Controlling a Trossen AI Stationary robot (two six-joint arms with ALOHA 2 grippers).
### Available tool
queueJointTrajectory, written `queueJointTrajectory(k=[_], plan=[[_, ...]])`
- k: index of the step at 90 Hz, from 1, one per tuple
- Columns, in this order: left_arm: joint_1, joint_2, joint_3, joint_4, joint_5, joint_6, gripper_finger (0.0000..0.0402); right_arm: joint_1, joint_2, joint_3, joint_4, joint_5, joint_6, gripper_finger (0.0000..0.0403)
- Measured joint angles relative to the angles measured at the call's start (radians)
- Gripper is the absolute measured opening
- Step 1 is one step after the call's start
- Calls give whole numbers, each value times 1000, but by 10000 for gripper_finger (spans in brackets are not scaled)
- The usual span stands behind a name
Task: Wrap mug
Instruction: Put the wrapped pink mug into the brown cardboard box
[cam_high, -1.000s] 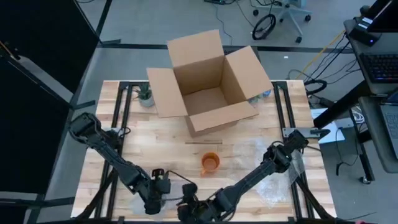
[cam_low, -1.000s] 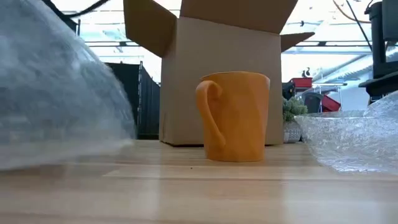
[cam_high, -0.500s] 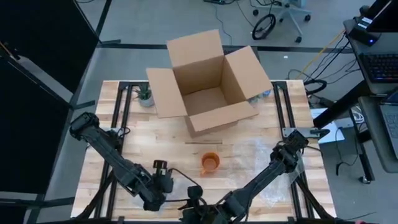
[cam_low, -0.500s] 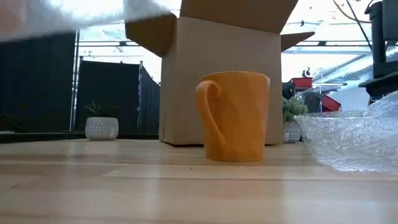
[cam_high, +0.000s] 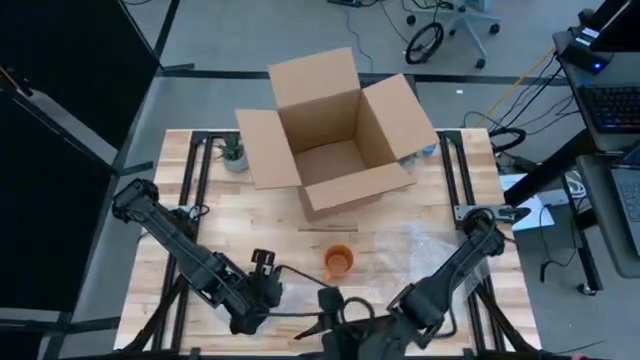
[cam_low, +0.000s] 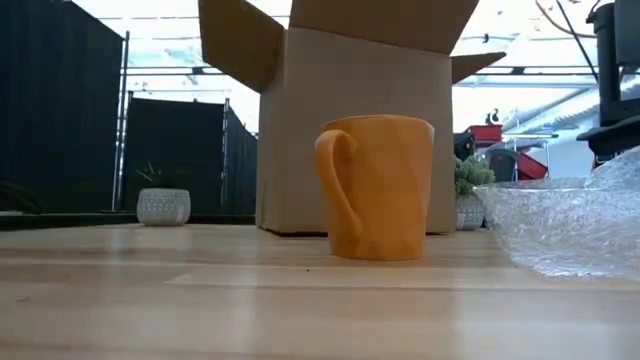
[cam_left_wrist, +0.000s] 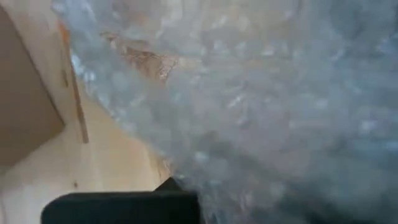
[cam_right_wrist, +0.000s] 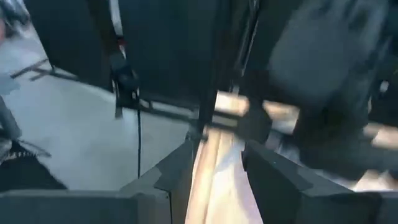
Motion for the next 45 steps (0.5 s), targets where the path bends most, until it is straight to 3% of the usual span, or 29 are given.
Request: queueJointTrajectory(k=[29,45], plan=[[20,38,-3,7,15,122,13,-154,-19,2,-161,19,-42,130],[34,38,-3,-3,-5,180,12,-183,-49,2,-148,-61,-96,129]])
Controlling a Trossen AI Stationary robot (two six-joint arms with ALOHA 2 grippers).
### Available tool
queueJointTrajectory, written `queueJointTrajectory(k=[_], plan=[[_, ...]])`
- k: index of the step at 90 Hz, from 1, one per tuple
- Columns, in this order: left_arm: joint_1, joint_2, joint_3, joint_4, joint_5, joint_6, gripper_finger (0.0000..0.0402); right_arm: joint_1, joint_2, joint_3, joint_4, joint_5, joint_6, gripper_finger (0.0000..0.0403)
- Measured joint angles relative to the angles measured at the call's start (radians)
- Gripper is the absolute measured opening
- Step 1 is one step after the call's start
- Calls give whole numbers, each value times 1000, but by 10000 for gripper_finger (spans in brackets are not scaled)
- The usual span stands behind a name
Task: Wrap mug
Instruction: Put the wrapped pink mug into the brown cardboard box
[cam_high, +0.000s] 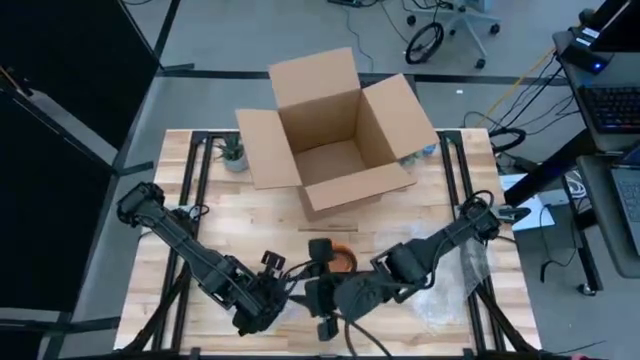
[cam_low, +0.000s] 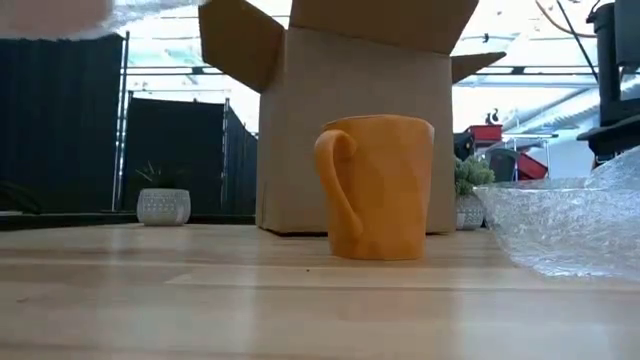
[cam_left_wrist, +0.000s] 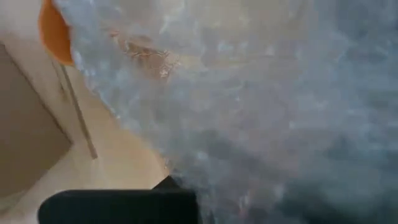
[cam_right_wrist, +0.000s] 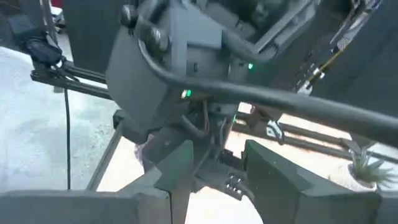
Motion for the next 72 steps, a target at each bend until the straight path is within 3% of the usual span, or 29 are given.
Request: queueJointTrajectory(k=[16,23,37,51,64,72], plan=[[49,0,-1,-1,-2,25,11,-11,-58,9,-57,-360,25,129],[73,0,-3,-5,-11,26,11,-3,-34,13,-106,-454,79,130],[110,2,-4,0,0,47,11,13,58,-1,-121,-549,119,130],[113,2,-4,11,-7,49,11,33,56,8,-92,-464,146,130],[119,2,-3,-32,-11,51,11,47,73,3,-65,-601,233,130],[122,2,-3,-16,-4,55,11,79,68,7,-12,-589,223,130]])
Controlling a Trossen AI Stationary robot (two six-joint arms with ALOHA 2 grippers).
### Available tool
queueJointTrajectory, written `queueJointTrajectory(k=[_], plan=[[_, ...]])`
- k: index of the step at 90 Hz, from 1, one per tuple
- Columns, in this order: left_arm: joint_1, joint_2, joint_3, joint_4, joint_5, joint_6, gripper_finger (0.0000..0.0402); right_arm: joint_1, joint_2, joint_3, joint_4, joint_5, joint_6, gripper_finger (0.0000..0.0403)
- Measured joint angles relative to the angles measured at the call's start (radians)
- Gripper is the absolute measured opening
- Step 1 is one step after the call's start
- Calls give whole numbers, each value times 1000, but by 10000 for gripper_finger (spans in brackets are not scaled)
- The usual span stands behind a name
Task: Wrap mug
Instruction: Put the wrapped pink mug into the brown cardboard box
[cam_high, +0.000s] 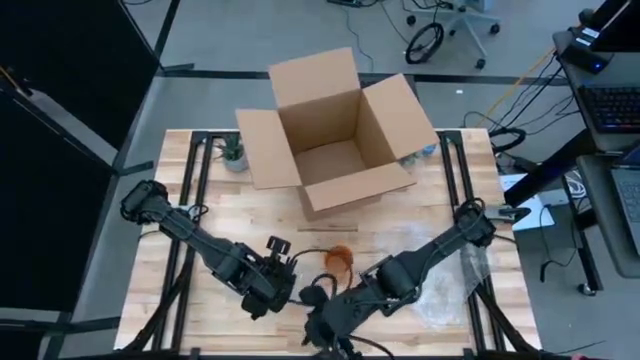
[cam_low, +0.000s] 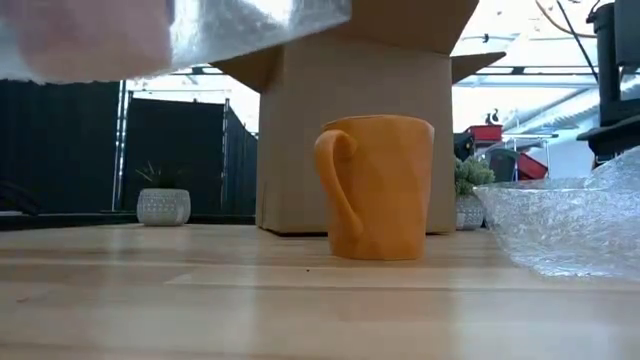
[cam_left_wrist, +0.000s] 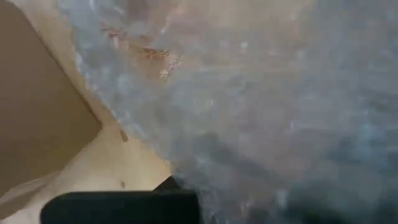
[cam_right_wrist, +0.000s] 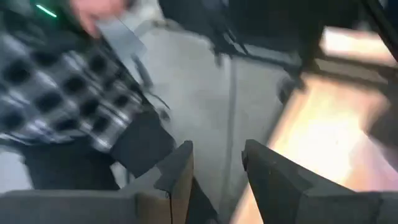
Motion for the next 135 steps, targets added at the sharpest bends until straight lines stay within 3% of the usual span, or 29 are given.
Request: queueJointTrajectory(k=[20,30,36,49,70,89,100,115,135], plan=[[-45,0,0,63,99,22,11,18,-9,0,-148,325,-19,130],[-62,0,0,75,91,15,11,6,-5,0,-236,393,8,130],[-68,0,1,88,86,13,11,-1,-3,-1,-247,367,45,130],[-70,0,36,90,97,15,11,-6,-3,-1,-180,167,80,130],[-53,-1,145,85,77,41,11,10,0,-1,-154,-18,119,130],[9,0,219,-10,30,60,11,45,-28,-3,-113,-35,130,130],[44,-25,322,-32,55,135,11,95,-63,-1,-112,-22,155,130],[96,-99,479,-44,63,252,10,167,-61,-1,-160,166,176,130],[251,-227,578,110,-30,445,10,222,-44,-2,-264,560,227,130]])
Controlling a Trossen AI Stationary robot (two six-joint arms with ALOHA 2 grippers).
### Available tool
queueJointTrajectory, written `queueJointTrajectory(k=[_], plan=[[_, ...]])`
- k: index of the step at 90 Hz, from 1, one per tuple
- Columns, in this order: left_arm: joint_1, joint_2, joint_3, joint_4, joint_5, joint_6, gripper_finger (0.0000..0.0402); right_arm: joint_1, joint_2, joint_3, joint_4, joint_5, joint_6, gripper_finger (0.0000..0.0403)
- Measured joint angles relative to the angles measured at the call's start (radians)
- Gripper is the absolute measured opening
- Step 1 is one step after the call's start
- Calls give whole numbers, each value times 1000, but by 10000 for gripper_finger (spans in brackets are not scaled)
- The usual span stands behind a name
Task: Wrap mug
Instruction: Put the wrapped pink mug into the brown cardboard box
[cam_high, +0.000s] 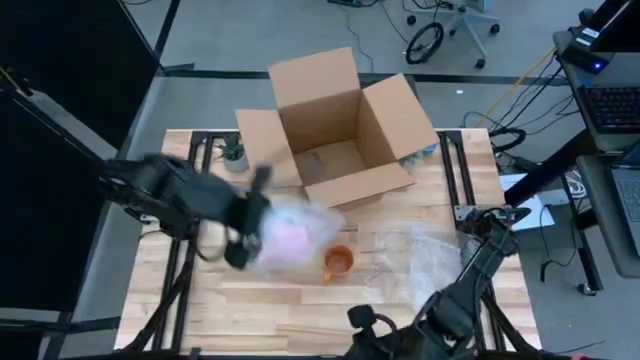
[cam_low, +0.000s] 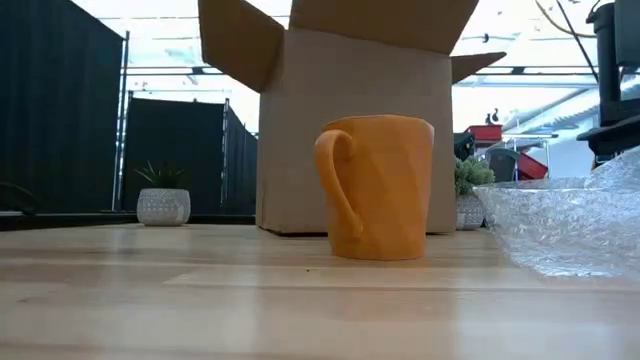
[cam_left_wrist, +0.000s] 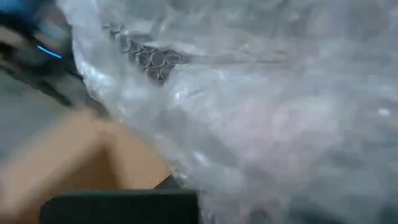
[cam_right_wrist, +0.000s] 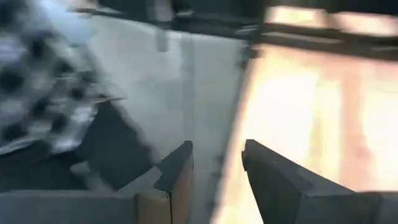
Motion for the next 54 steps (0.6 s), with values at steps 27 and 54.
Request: queueJointTrajectory(k=[27,54], plan=[[469,67,-1,91,85,41,10,11,6,-123,-151,374,202,130],[750,340,-2,278,265,44,10,-19,6,-463,-55,516,534,130]])
